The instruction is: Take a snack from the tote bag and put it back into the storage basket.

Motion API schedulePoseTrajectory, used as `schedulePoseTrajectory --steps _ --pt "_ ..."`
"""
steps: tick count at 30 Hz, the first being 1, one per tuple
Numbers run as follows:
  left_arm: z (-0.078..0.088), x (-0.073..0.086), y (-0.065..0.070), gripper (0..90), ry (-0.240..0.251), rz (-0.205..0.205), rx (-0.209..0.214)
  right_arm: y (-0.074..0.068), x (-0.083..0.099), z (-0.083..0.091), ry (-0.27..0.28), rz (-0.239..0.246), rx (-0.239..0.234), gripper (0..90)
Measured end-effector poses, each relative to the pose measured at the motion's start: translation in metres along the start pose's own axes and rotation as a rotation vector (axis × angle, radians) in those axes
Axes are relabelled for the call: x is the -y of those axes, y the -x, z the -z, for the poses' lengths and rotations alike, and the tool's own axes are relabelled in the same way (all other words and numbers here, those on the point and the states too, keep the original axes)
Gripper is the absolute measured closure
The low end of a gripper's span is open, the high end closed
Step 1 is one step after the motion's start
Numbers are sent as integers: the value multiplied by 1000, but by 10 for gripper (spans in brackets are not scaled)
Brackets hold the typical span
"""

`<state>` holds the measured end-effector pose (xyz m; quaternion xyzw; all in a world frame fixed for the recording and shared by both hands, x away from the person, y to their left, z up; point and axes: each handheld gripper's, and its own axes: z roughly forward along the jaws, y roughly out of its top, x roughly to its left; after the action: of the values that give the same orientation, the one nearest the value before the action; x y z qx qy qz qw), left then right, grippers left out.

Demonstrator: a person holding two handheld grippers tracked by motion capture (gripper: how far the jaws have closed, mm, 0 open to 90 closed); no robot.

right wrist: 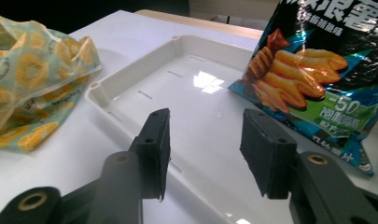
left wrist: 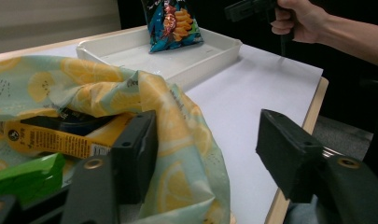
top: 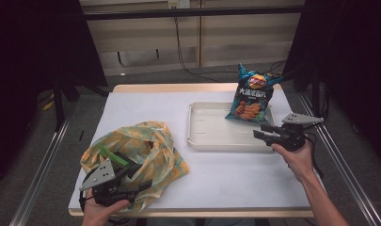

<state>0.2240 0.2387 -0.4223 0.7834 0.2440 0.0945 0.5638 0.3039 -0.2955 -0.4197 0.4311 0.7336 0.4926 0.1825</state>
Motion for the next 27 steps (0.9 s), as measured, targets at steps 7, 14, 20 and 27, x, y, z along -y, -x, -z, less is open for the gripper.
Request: schedulePoseTrajectory --steps 7,14,20,27 --pt "0 0 -1 451 -4 3 -3 -18 5 19 51 14 11 484" --pt "-2 0 1 446 -10 -4 3 -48 14 37 76 38 15 472" --pt "-3 0 2 419 -1 -6 7 -63 22 55 111 49 26 465" --pt "-3 1 2 448 -3 2 7 -83 31 66 122 58 22 438"
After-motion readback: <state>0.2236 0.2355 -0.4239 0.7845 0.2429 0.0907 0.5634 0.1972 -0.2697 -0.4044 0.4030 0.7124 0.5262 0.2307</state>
